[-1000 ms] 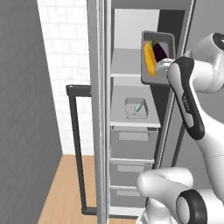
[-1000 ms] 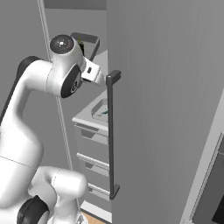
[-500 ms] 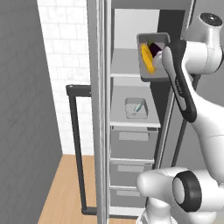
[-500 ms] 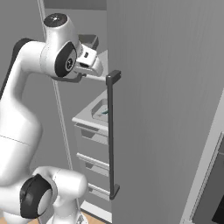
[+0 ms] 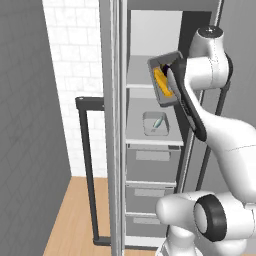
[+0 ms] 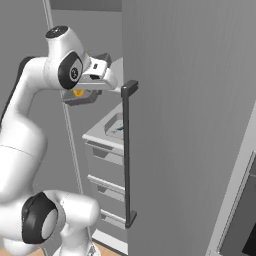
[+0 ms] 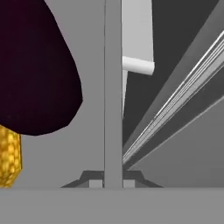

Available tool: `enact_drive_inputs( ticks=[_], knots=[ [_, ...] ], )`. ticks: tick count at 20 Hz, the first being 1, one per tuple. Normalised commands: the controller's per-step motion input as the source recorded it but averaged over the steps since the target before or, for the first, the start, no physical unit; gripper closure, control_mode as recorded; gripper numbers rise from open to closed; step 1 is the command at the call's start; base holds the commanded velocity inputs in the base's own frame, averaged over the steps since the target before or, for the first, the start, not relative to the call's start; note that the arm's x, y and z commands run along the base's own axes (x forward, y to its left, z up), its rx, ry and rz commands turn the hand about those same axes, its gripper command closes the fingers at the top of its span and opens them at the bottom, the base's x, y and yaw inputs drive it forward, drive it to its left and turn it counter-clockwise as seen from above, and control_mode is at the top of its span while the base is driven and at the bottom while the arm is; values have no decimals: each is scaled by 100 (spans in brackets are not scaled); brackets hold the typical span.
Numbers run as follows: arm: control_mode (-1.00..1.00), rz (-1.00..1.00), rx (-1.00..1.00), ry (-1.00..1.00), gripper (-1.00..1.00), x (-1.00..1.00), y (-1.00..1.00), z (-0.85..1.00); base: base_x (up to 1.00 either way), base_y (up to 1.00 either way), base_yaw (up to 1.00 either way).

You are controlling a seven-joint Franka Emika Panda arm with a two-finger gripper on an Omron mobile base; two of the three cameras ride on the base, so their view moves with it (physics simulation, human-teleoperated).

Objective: Take the meat container that has the fish and place it on the second highest rack of the freezer. Then take the vegetable container that has the corn and eggplant and place it on the highest rack of the freezer.

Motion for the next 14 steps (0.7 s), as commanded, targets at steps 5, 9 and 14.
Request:
enact_drive_inputs(
  ticks=[5,9,14],
  knots=[
    [-100,-7,-7,1,100,59,2,8,0,0,0],
    [-100,-11,0,0,100,64,0,18,0,0,0],
    [-100,-7,0,0,100,82,-2,8,0,0,0]
  ],
)
